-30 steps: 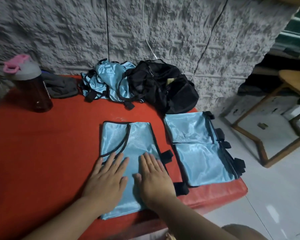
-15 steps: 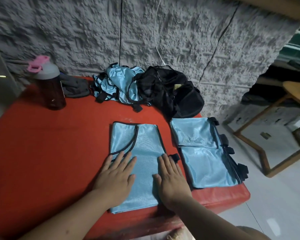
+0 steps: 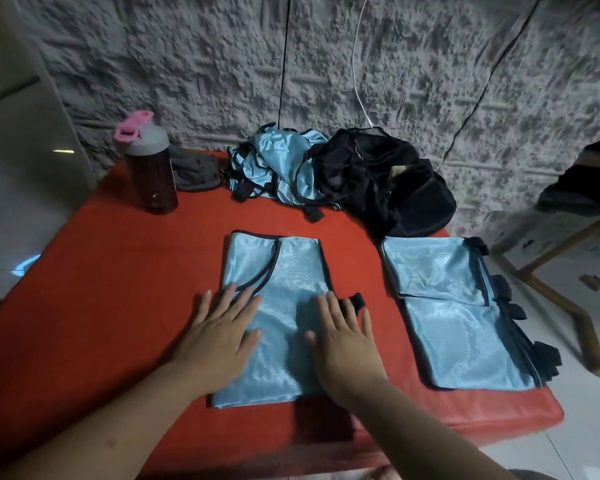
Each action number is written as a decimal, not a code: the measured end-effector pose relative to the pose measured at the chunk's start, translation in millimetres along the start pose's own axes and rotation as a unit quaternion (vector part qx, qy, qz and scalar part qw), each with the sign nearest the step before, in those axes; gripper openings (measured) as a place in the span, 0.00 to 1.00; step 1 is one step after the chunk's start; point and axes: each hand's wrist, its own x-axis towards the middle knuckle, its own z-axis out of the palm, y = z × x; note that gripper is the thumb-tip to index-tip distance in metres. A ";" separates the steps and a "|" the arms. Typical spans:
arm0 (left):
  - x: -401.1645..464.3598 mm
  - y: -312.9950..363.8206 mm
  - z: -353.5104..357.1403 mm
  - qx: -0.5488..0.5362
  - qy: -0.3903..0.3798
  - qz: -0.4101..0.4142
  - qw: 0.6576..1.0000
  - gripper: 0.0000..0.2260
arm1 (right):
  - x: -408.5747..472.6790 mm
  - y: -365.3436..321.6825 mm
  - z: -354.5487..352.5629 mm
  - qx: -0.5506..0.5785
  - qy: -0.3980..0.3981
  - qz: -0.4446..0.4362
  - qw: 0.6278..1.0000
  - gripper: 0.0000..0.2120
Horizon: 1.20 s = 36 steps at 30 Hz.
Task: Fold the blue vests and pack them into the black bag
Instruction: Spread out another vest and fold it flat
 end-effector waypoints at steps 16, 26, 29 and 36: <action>-20.6 14.0 17.5 0.045 0.020 0.027 0.998 0.27 | -20.0 12.1 12.8 0.010 -0.019 -0.053 0.998 0.36; -36.5 -11.2 9.2 0.080 -0.015 -0.123 0.989 0.32 | -33.4 48.3 10.0 -0.022 -0.062 0.002 0.998 0.37; -42.8 -12.6 6.7 0.049 -0.022 -0.169 0.984 0.32 | -38.3 56.3 8.0 -0.008 -0.077 0.012 0.997 0.48; -60.4 23.0 -8.4 -0.037 0.036 -0.115 0.992 0.36 | -36.3 29.3 -25.1 0.080 0.059 -0.054 0.994 0.35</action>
